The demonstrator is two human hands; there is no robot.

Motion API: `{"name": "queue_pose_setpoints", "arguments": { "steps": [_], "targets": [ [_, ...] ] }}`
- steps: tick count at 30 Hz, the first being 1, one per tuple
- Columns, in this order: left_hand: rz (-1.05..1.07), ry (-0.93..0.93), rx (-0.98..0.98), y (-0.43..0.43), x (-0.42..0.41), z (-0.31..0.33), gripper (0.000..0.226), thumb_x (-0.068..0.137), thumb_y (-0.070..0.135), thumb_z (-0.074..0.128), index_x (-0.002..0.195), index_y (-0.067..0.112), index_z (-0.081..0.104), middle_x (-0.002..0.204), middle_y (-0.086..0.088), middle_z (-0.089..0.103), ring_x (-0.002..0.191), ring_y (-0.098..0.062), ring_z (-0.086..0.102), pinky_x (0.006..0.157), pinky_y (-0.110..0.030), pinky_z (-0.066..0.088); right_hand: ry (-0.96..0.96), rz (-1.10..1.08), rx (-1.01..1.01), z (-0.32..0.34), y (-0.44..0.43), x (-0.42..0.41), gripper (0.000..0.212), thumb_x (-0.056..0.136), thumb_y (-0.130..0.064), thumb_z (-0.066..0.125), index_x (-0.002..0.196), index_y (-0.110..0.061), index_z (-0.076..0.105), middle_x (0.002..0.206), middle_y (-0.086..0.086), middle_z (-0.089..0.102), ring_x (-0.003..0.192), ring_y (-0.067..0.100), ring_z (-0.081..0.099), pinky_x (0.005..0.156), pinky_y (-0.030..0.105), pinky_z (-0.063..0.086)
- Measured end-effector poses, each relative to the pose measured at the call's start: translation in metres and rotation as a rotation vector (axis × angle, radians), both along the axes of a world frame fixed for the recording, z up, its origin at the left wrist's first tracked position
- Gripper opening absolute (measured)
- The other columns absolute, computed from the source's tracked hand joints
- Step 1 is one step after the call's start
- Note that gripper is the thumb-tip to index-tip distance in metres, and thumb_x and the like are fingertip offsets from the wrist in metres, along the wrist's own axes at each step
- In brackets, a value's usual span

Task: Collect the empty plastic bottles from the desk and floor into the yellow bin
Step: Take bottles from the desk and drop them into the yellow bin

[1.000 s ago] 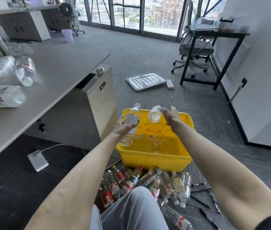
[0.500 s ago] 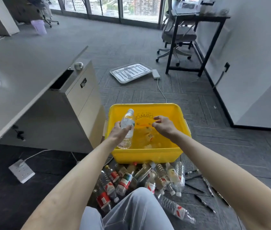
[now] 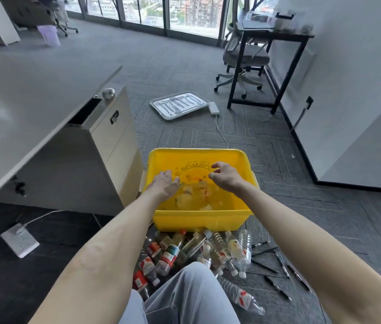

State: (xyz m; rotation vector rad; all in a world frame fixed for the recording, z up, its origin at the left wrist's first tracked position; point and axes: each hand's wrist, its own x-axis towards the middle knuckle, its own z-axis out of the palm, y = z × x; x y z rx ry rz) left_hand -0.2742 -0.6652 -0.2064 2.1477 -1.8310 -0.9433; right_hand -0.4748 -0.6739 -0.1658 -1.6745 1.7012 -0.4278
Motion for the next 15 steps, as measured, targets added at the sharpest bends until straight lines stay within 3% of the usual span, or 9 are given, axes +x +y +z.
{"name": "queue_pose_setpoints", "arguments": {
  "steps": [9, 13, 15],
  "targets": [
    [0.042, -0.171, -0.057, 0.036, 0.046, 0.048, 0.059, 0.101, 0.046, 0.032, 0.149, 0.013, 0.028, 0.152, -0.013, 0.034, 0.138, -0.033, 0.035, 0.110, -0.052, 0.034, 0.018, 0.089, -0.118, 0.028, 0.030, 0.041, 0.044, 0.093, -0.023, 0.056, 0.136, -0.012, 0.051, 0.135, 0.012, 0.056, 0.117, 0.028, 0.056, 0.092, 0.038, 0.051],
    [0.048, -0.285, -0.125, 0.064, 0.064, 0.082, 0.052, 0.102, 0.040, 0.031, 0.145, 0.013, 0.035, 0.149, -0.013, 0.037, 0.137, -0.031, 0.034, 0.107, -0.048, 0.034, 0.037, 0.135, -0.194, 0.051, 0.046, 0.063, 0.045, 0.093, -0.024, 0.055, 0.136, -0.012, 0.051, 0.136, 0.010, 0.056, 0.113, 0.025, 0.058, 0.084, 0.033, 0.049],
    [0.057, -0.337, -0.150, 0.081, 0.073, 0.098, 0.050, 0.101, 0.038, 0.030, 0.143, 0.012, 0.038, 0.147, -0.013, 0.039, 0.134, -0.031, 0.036, 0.106, -0.046, 0.035, 0.070, 0.177, -0.239, 0.063, 0.056, 0.075, 0.046, 0.093, -0.024, 0.055, 0.137, -0.012, 0.051, 0.137, 0.010, 0.056, 0.119, 0.026, 0.056, 0.090, 0.035, 0.049]
  ]
}}
